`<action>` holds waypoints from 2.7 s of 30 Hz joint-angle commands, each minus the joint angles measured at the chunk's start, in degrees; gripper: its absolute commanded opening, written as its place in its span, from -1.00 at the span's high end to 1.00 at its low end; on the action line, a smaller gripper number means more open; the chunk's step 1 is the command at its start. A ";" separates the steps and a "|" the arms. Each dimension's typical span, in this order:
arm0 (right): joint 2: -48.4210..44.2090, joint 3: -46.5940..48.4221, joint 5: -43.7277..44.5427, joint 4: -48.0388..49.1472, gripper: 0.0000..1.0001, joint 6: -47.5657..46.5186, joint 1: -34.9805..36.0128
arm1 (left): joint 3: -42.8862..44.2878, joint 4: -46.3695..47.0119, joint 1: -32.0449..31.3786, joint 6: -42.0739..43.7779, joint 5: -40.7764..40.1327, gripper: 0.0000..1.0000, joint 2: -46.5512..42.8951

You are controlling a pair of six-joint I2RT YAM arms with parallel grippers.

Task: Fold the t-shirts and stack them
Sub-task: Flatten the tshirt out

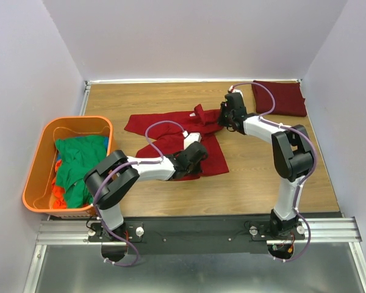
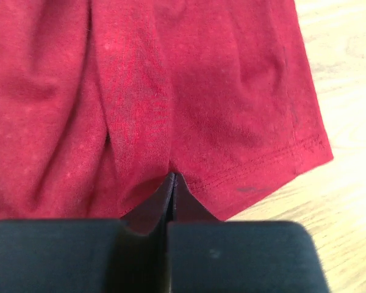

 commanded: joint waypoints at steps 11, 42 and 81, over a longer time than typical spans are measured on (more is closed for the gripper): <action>-16.36 0.01 3.16 -7.73 0.75 1.50 -6.33 | -1.93 -4.89 10.28 0.64 -0.01 1.00 -6.67; -35.72 -8.17 4.75 -15.73 0.74 1.50 -8.36 | 17.56 -11.03 23.57 3.98 -0.51 -0.05 9.93; -26.68 -7.20 -2.38 -14.94 0.49 7.12 -16.17 | 37.40 -21.61 29.12 15.58 -3.87 0.60 10.40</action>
